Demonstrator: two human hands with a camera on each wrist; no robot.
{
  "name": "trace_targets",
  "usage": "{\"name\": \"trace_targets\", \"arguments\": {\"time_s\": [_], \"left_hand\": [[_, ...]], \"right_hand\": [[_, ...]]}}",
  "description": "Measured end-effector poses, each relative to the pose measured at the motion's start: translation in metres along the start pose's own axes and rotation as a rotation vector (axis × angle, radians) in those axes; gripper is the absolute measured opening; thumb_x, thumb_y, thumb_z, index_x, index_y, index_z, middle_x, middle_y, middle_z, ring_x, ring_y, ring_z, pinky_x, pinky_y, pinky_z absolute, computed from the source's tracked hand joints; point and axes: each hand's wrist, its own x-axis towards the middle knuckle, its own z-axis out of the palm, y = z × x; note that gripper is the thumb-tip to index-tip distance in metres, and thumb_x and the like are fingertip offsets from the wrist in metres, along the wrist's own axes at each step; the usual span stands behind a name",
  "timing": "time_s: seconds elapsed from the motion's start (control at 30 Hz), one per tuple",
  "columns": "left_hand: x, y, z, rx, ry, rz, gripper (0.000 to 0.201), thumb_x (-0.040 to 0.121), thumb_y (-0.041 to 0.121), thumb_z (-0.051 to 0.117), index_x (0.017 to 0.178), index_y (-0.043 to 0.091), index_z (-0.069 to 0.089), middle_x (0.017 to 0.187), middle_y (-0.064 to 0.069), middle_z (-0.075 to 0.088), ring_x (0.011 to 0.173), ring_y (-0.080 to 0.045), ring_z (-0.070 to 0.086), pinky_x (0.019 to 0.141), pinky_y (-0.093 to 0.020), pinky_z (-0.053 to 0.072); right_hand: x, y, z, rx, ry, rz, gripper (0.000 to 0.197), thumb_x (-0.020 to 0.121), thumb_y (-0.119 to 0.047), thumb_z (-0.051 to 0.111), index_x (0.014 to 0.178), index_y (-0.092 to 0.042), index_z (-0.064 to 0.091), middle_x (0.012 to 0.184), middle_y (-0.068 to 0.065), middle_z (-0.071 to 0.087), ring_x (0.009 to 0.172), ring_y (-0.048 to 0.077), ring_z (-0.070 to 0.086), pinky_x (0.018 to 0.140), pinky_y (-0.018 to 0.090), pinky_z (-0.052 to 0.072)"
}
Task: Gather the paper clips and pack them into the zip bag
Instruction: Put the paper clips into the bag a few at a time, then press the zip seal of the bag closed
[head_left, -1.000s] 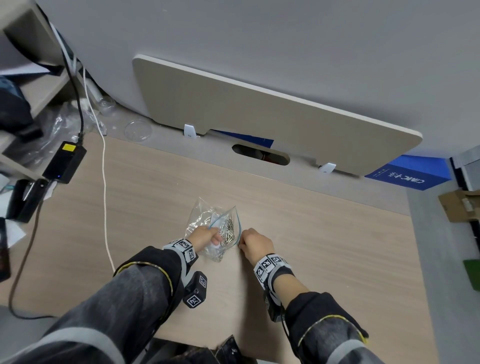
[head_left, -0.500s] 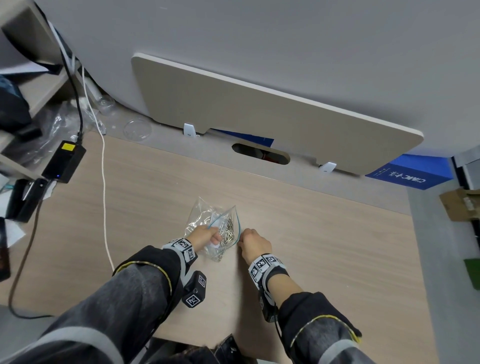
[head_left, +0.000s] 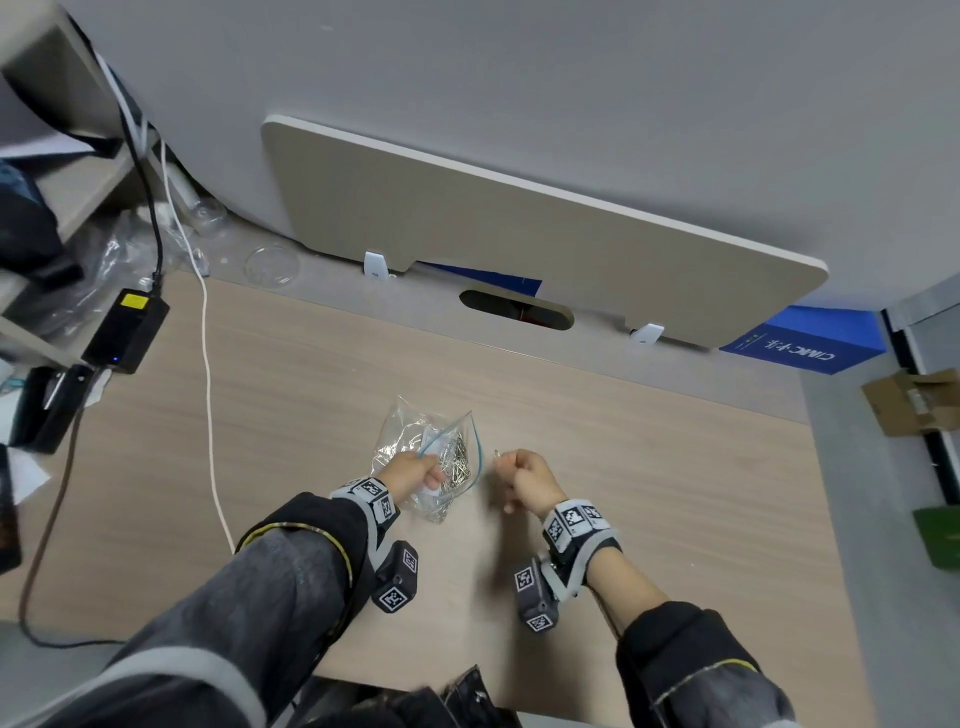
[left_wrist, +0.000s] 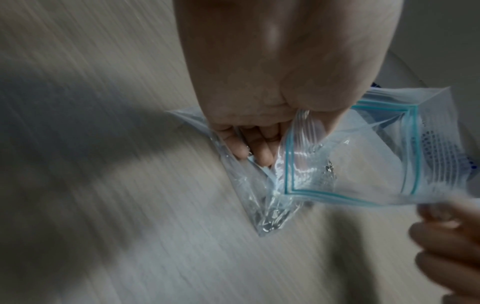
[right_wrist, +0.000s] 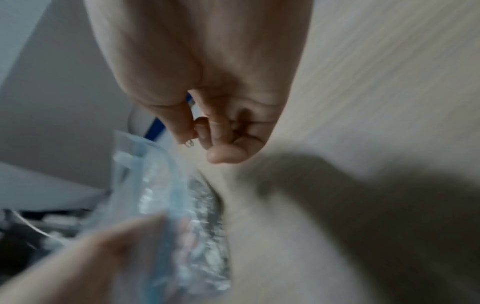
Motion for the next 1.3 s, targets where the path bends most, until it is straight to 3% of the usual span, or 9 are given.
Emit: {"name": "trace_targets", "arguments": {"time_s": [0.17,0.33,0.53,0.63,0.73,0.83,1.07,1.17,1.3], "left_hand": [[-0.004,0.003,0.0,-0.007,-0.002,0.0,0.041,0.099,0.021,0.041,0.066,0.017,0.064,0.068,0.0,0.06,0.065,-0.01,0.05,0.061,-0.022,0.036],[-0.011,0.006,-0.002,-0.01,-0.01,-0.028,0.029,0.094,0.02,0.048,0.069,0.016,0.064,0.07,0.001,0.061,0.068,-0.009,0.053,0.061,-0.022,0.038],[-0.021,0.012,0.002,-0.05,0.022,-0.069,0.032,0.096,0.014,0.046,0.068,0.012,0.062,0.067,0.0,0.059,0.062,-0.009,0.052,0.066,-0.024,0.04],[-0.033,0.021,0.008,-0.019,0.064,-0.149,0.02,0.094,0.011,0.044,0.084,0.005,0.059,0.065,-0.004,0.055,0.055,-0.016,0.052,0.059,-0.025,0.044],[-0.051,0.029,0.006,0.114,0.077,-0.18,0.019,0.092,0.009,0.04,0.1,0.001,0.055,0.064,-0.011,0.058,0.045,-0.023,0.056,0.044,-0.024,0.045],[-0.066,0.041,0.0,0.197,0.083,-0.087,0.027,0.086,0.004,0.035,0.109,0.007,0.048,0.061,-0.015,0.061,0.036,-0.023,0.052,0.036,-0.023,0.043],[-0.082,0.111,-0.014,0.233,0.14,0.065,0.033,0.084,0.008,0.034,0.093,-0.011,0.06,0.057,-0.019,0.068,0.039,-0.026,0.062,0.038,-0.027,0.05],[-0.095,0.14,-0.015,0.235,0.134,0.124,0.024,0.081,0.006,0.034,0.075,-0.005,0.054,0.071,-0.032,0.07,0.049,-0.031,0.065,0.047,-0.033,0.055],[-0.106,0.165,-0.022,0.244,0.166,0.148,0.019,0.08,0.005,0.033,0.078,-0.004,0.049,0.063,-0.025,0.069,0.042,-0.028,0.062,0.043,-0.028,0.052]], "right_hand": [[-0.002,-0.035,0.016,-0.105,-0.03,-0.199,0.015,0.092,-0.012,0.059,0.077,-0.015,0.054,0.055,-0.003,0.048,0.031,0.002,0.039,0.032,0.019,0.034],[-0.001,-0.035,0.032,-0.53,0.128,-0.246,0.01,0.081,-0.03,0.064,0.077,-0.021,0.065,0.072,-0.005,0.065,0.072,0.018,0.064,0.069,0.032,0.053],[-0.016,-0.023,0.025,-0.446,0.388,-0.23,0.014,0.085,-0.031,0.057,0.097,-0.023,0.059,0.085,-0.005,0.06,0.077,0.021,0.059,0.066,0.028,0.042],[-0.018,-0.014,0.024,-0.553,0.242,-0.077,0.037,0.083,-0.042,0.06,0.111,-0.02,0.05,0.103,0.001,0.057,0.091,0.025,0.062,0.072,0.028,0.041],[-0.019,-0.02,0.021,-0.586,0.147,-0.037,0.008,0.085,-0.026,0.055,0.086,-0.018,0.056,0.098,0.009,0.068,0.09,0.03,0.064,0.078,0.033,0.052],[-0.02,-0.037,0.012,-0.564,0.207,-0.087,0.008,0.085,-0.019,0.051,0.081,-0.021,0.058,0.099,0.009,0.069,0.091,0.031,0.065,0.076,0.03,0.049],[-0.035,-0.093,-0.011,-0.55,0.391,-0.321,0.017,0.085,-0.017,0.05,0.093,-0.018,0.065,0.098,0.008,0.07,0.094,0.032,0.063,0.073,0.032,0.048],[-0.044,-0.116,-0.019,-0.597,0.373,-0.417,0.018,0.088,-0.02,0.051,0.096,-0.019,0.067,0.098,0.006,0.071,0.095,0.03,0.063,0.076,0.033,0.05],[-0.056,-0.14,-0.034,-0.564,0.43,-0.507,0.017,0.087,-0.019,0.051,0.093,-0.019,0.066,0.092,0.004,0.071,0.088,0.028,0.063,0.069,0.031,0.048]]}}
